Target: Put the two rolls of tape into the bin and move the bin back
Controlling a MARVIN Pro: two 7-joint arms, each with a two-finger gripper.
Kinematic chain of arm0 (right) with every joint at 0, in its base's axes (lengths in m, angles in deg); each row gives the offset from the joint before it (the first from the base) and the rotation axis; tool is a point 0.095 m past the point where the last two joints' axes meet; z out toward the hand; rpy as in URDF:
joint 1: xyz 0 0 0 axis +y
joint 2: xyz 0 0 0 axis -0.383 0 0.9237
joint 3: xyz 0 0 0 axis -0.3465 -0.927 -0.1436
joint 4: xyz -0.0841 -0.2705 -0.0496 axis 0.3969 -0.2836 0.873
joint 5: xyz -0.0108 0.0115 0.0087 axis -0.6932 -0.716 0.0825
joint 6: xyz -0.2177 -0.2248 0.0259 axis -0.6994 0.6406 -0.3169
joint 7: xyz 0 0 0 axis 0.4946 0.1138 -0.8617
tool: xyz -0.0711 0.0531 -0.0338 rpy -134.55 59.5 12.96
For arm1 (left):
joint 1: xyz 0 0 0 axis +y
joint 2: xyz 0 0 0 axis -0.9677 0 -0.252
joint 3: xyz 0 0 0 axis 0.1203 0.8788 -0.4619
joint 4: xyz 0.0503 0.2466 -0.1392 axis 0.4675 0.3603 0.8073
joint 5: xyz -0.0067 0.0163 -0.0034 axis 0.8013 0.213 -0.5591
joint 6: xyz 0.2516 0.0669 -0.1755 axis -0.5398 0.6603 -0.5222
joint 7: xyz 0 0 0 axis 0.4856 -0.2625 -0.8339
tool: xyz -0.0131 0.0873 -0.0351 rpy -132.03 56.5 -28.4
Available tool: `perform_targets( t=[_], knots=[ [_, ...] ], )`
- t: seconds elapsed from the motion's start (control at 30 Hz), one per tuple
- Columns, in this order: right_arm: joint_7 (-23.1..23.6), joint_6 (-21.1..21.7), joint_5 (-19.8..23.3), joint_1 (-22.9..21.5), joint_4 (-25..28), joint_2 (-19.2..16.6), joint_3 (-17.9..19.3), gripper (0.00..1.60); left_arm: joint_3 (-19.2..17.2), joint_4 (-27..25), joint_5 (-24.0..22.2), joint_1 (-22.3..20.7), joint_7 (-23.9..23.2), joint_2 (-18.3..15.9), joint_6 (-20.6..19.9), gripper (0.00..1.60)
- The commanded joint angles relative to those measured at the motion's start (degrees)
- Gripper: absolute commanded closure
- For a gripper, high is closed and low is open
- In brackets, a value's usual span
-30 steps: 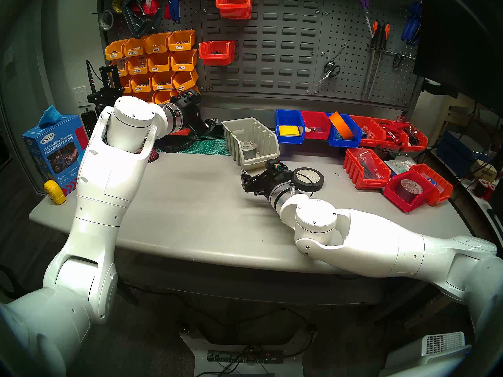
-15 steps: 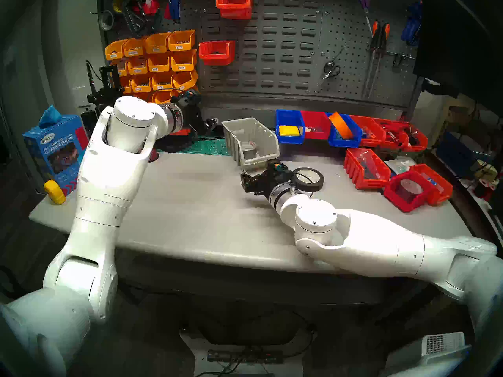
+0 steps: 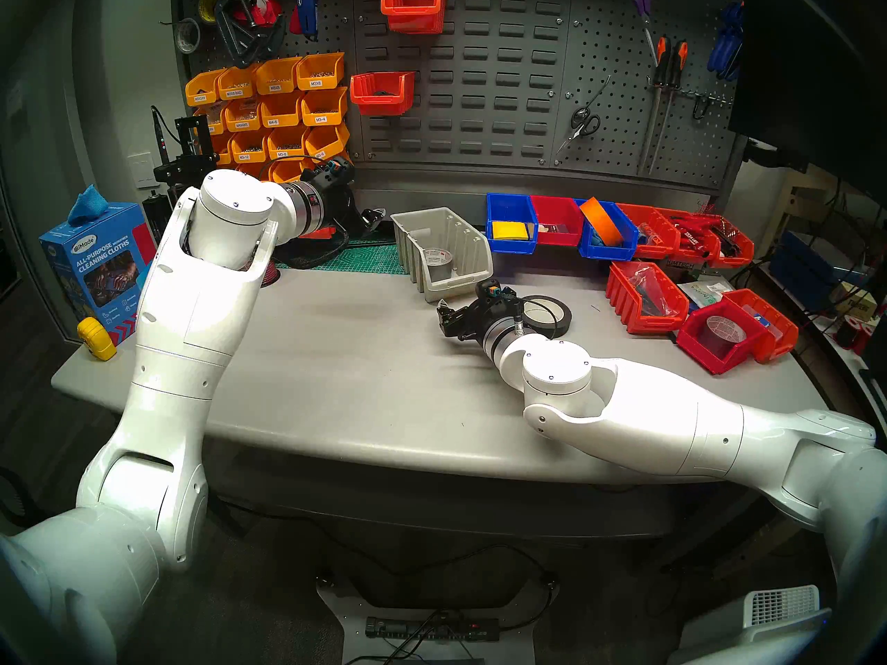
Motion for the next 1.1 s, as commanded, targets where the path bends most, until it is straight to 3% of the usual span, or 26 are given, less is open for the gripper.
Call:
perform_targets(
  t=[0.0, 0.6, 0.87, 1.07],
  knots=[
    [-1.7, 3.8, 0.8, -2.0, 3.1, -2.9, 1.3, 0.0, -0.4, -0.6, -0.1, -0.7, 0.1, 0.0, 0.1, 0.0],
    [-4.7, 12.1, 4.0, -2.3, 14.3, -12.8, 1.7, 0.0, -0.4, -0.6, -0.1, -0.7, 0.1, 0.0, 0.1, 0.0],
    [-1.3, 14.1, 5.2, -3.5, 16.3, -18.0, 2.1, 0.0, -0.4, -0.6, -0.1, -0.7, 0.1, 0.0, 0.1, 0.0],
    [4.7, 14.3, 7.4, -4.3, 15.9, -20.7, 2.9, 0.0, -0.4, -0.6, -0.1, -0.7, 0.1, 0.0, 0.1, 0.0]
  ],
)
